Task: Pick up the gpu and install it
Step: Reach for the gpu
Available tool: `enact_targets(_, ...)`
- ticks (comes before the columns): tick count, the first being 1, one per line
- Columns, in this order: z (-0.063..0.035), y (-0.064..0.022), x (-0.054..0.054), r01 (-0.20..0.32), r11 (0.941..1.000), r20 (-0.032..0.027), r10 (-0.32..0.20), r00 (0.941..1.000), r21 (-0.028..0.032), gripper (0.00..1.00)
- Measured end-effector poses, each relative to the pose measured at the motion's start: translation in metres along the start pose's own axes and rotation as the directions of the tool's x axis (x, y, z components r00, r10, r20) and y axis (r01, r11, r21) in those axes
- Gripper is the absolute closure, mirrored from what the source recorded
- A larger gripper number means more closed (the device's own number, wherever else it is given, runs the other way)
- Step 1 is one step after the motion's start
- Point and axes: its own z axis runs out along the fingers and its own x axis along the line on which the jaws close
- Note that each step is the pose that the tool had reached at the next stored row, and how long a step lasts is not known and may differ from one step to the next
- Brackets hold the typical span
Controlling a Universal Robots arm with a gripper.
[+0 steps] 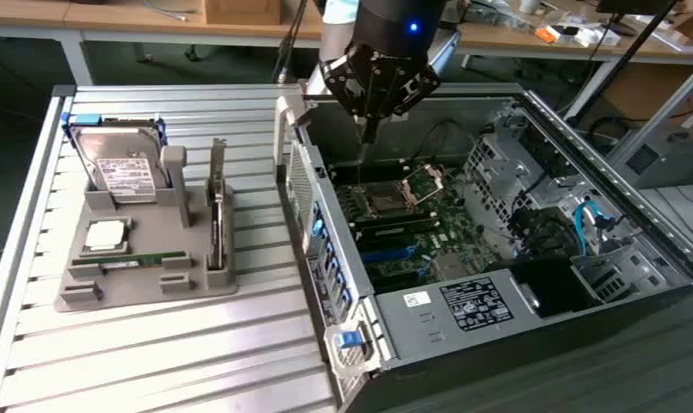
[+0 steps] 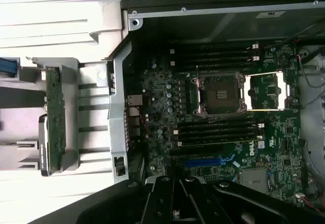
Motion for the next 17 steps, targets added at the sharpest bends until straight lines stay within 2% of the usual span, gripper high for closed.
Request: enact_targets(17,-0.0002,-0.0004,0.0060,0.000,1.0000,0.0000,0.000,1.0000,0.0000,0.89)
